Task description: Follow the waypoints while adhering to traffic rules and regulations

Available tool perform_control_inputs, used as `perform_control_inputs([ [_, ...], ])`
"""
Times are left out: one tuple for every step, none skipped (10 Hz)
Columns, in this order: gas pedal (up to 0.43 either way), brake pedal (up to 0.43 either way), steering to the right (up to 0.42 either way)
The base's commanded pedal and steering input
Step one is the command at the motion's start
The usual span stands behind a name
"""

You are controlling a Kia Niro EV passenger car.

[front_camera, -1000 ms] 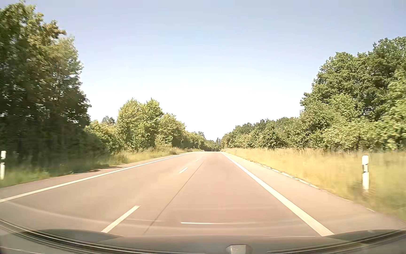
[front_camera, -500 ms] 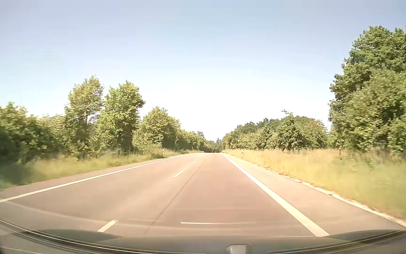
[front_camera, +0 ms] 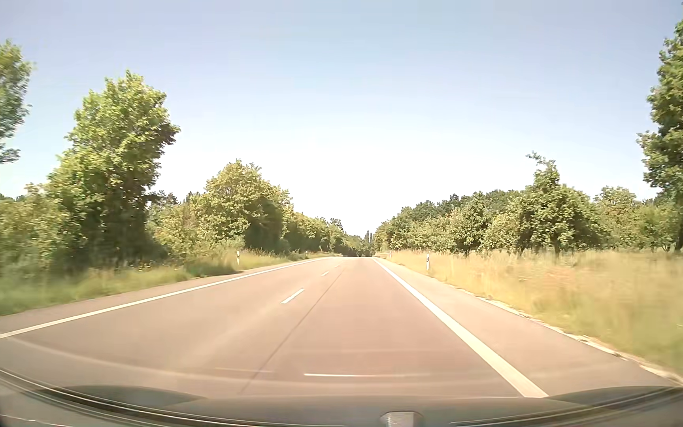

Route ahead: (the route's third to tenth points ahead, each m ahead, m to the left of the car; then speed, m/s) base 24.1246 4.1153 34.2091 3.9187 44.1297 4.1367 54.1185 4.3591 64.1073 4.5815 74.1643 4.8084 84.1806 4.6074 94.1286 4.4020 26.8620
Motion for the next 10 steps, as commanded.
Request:
perform_control_inputs([
  [0.39, 0.018, 0.0],
  [0.39, 0.018, 0.0],
  [0.378, 0.018, -0.001],
  [0.378, 0.018, -0.001],
  [0.378, 0.018, 0.0],
  [0.37, 0.018, -0.001],
  [0.358, 0.024, -0.001],
  [0.35, 0.018, -0.001],
  [0.339, 0.018, -0.001],
  [0.331, 0.018, 0.0],
])
